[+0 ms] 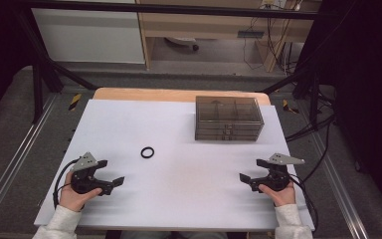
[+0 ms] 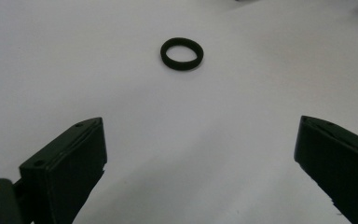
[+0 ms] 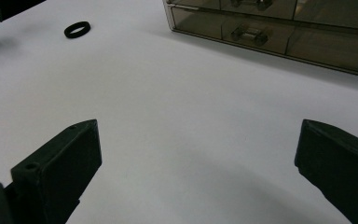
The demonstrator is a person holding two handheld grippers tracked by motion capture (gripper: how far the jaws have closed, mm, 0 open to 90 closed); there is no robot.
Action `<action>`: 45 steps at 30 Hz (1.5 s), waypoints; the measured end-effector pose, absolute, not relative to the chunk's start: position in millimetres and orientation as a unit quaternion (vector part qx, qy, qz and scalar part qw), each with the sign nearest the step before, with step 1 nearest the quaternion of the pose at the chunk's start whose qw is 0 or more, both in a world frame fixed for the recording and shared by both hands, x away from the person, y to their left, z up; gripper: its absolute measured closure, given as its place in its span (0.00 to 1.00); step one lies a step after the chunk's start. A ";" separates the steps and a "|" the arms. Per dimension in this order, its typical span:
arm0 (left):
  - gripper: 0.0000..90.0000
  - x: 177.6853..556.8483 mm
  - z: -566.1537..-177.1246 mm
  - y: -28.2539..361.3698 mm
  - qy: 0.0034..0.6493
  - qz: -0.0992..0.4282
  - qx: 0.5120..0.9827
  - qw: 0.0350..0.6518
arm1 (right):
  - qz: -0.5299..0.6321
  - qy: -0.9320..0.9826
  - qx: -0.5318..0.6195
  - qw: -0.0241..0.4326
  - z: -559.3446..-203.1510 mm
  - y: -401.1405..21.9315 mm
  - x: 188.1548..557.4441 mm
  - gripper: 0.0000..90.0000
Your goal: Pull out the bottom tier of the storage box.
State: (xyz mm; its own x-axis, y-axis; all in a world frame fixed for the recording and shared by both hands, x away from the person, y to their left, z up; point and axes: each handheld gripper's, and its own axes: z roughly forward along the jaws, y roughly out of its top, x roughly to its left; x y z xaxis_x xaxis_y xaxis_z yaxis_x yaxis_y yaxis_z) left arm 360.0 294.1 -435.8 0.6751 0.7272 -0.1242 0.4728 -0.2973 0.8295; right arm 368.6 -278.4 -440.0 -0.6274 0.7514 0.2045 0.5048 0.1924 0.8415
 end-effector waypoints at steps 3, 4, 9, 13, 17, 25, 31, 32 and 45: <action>0.02 360.1 -435.4 294.5 0.378 0.140 0.793 0.457 | 0.483 0.762 0.412 0.128 -440.0 -278.3 368.5 0.01; 0.03 360.1 -435.4 294.9 0.378 0.139 0.793 0.457 | 0.483 0.762 0.411 0.129 -440.1 -278.3 368.6 0.01; 0.03 360.0 -436.3 295.8 0.378 0.139 0.794 0.456 | 0.482 0.763 0.411 0.128 -440.3 -277.1 367.8 0.01; 0.03 360.4 -436.4 296.2 0.379 0.140 0.794 0.455 | 0.482 0.764 0.409 0.130 -440.2 -277.1 368.2 0.01; 0.03 360.5 -436.7 296.5 0.381 0.141 0.793 0.454 | 0.484 0.763 0.409 0.132 -440.1 -276.9 368.4 0.01; 0.03 360.5 -437.3 296.7 0.383 0.140 0.792 0.454 | 0.484 0.764 0.406 0.135 -438.6 -275.7 368.8 0.01; 0.03 360.7 -437.8 296.2 0.384 0.139 0.792 0.454 | 0.480 0.767 0.402 0.140 -437.9 -273.9 369.6 0.01; 0.03 360.8 -437.9 296.3 0.384 0.139 0.792 0.453 | 0.479 0.768 0.401 0.142 -437.8 -273.5 370.1 0.01; 0.03 361.2 -438.5 296.3 0.386 0.138 0.792 0.452 | 0.474 0.769 0.401 0.152 -435.9 -269.8 371.2 0.01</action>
